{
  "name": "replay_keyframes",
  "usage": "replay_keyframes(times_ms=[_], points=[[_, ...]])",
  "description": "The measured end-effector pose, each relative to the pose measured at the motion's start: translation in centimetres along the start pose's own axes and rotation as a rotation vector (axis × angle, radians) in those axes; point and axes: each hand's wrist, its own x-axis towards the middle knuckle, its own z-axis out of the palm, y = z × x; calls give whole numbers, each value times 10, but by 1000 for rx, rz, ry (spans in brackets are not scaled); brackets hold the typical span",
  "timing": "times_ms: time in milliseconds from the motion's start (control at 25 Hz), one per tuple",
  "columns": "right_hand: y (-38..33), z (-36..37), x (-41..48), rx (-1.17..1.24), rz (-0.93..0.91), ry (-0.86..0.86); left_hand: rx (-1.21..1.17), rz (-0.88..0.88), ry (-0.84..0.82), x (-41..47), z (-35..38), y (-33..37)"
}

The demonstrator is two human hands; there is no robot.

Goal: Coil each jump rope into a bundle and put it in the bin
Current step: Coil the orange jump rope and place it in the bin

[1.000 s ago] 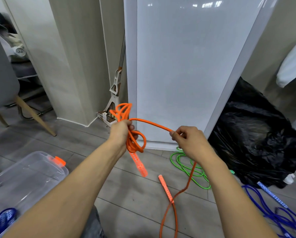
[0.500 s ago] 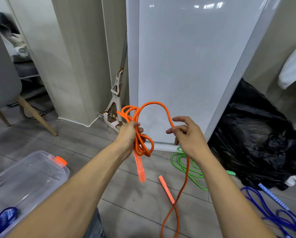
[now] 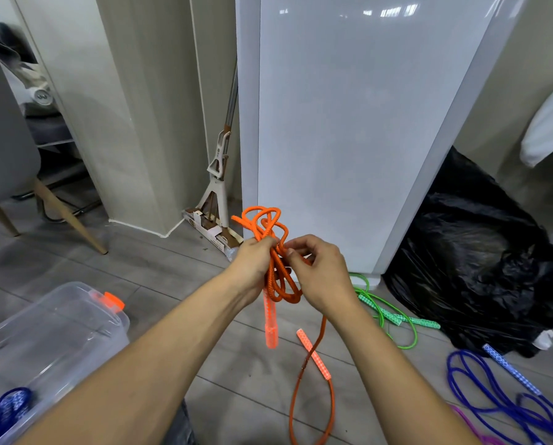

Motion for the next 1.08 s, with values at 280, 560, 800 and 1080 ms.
replay_keyframes(times_ms=[280,560,800,1080], points=[[3,-2,2,-115,-5,-17,-2,-20,-78,1,-9,4],[11,-31,8,-178,96,-483,-293,194,223,27,-30,18],[30,-75,15,-298,308,-577,-461,212,317,33,-54,33],[14,-72,22,-213,68,-42,26,257,80,19,-32,23]])
